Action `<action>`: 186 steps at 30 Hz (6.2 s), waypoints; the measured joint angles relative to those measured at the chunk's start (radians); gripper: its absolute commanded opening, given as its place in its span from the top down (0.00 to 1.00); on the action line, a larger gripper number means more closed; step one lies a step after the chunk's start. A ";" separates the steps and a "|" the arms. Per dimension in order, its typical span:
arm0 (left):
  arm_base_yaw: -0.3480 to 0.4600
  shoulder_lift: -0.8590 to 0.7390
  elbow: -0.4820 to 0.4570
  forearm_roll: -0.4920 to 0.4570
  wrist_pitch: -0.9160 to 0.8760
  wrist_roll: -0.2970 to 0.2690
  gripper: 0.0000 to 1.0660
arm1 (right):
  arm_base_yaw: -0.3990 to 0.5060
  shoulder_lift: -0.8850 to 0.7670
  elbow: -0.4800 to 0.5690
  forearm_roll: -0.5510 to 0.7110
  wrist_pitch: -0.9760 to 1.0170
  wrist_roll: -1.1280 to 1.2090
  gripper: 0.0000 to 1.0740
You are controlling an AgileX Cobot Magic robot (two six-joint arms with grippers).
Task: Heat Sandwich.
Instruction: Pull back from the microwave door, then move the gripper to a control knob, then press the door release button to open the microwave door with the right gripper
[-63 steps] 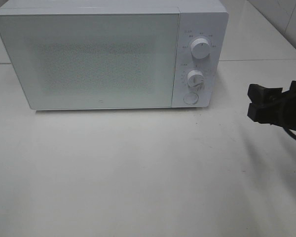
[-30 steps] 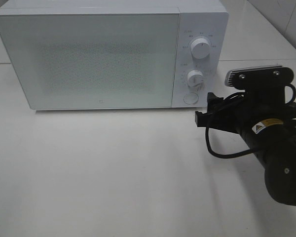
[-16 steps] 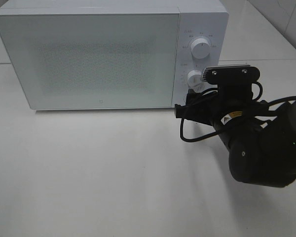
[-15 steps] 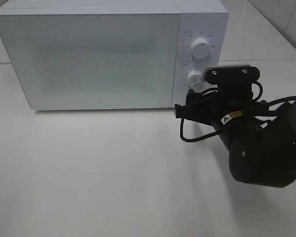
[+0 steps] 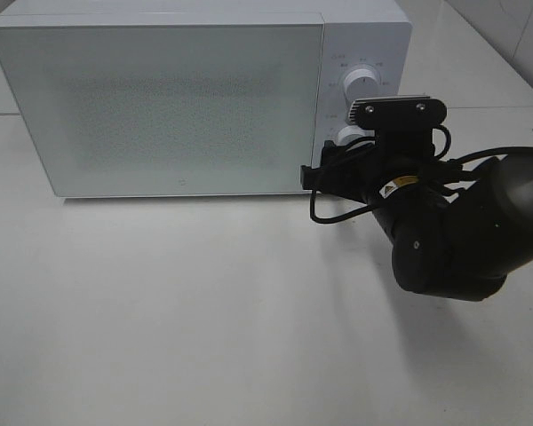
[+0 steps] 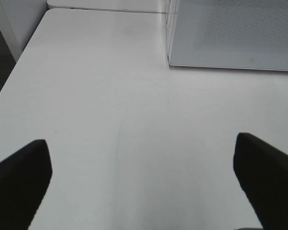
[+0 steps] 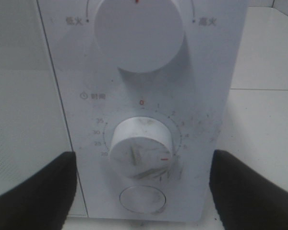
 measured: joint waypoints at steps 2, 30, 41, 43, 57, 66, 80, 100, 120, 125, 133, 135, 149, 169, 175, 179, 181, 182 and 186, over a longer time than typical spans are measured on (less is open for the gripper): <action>0.000 0.000 0.000 0.000 0.000 0.000 0.08 | -0.014 0.027 -0.022 -0.002 0.006 0.000 0.31; 0.000 0.000 0.000 0.000 0.000 -0.001 0.08 | -0.036 0.084 -0.079 -0.043 -0.014 0.000 0.32; 0.000 0.000 0.000 0.000 0.000 -0.001 0.08 | -0.036 0.084 -0.079 -0.038 -0.036 0.000 0.70; 0.000 0.000 0.000 0.000 0.000 -0.001 0.08 | -0.036 0.084 -0.079 -0.045 -0.038 0.000 0.84; 0.000 0.000 0.000 0.000 0.000 -0.001 0.08 | -0.036 0.084 -0.079 -0.046 -0.038 0.000 0.88; 0.000 0.000 0.000 0.000 0.000 -0.001 0.08 | -0.036 0.086 -0.079 -0.049 -0.047 0.077 0.86; 0.000 0.000 0.000 0.000 0.000 -0.001 0.08 | -0.036 0.091 -0.079 -0.054 -0.058 0.477 0.86; 0.000 0.000 0.000 0.000 0.000 -0.001 0.08 | -0.034 0.092 -0.074 -0.050 -0.066 1.292 0.85; 0.000 0.000 0.000 0.000 0.000 -0.001 0.08 | -0.032 0.092 -0.074 -0.032 -0.069 1.648 0.83; 0.000 0.000 0.000 0.000 0.000 -0.001 0.08 | -0.032 0.092 -0.074 -0.033 -0.069 1.648 0.81; 0.000 0.000 0.000 0.000 0.000 -0.001 0.08 | -0.032 0.092 -0.074 -0.034 -0.069 1.648 0.76; 0.000 0.000 0.000 0.000 0.000 -0.001 0.08 | -0.032 0.092 -0.074 -0.034 -0.069 1.648 0.72; 0.000 0.000 0.000 0.000 0.000 -0.001 0.08 | -0.032 0.092 -0.069 -0.015 -0.063 1.650 0.31; 0.000 0.000 0.000 0.000 0.000 -0.001 0.08 | -0.035 0.056 -0.019 -0.159 -0.080 1.675 0.29; 0.000 0.000 0.000 0.000 0.000 -0.001 0.08 | -0.035 0.000 0.081 -0.179 -0.082 1.675 0.29; 0.000 0.000 0.000 0.000 0.000 -0.001 0.08 | -0.035 -0.048 0.151 -0.184 -0.071 1.675 0.29; 0.000 0.000 0.000 0.000 0.000 -0.001 0.08 | -0.035 -0.059 0.164 -0.188 -0.063 1.675 0.29; 0.000 0.000 0.000 0.000 0.000 -0.001 0.08 | -0.035 -0.092 0.195 -0.204 -0.032 1.675 0.29; 0.000 0.000 0.000 0.000 0.000 -0.001 0.08 | -0.035 -0.144 0.224 -0.225 0.039 1.641 0.30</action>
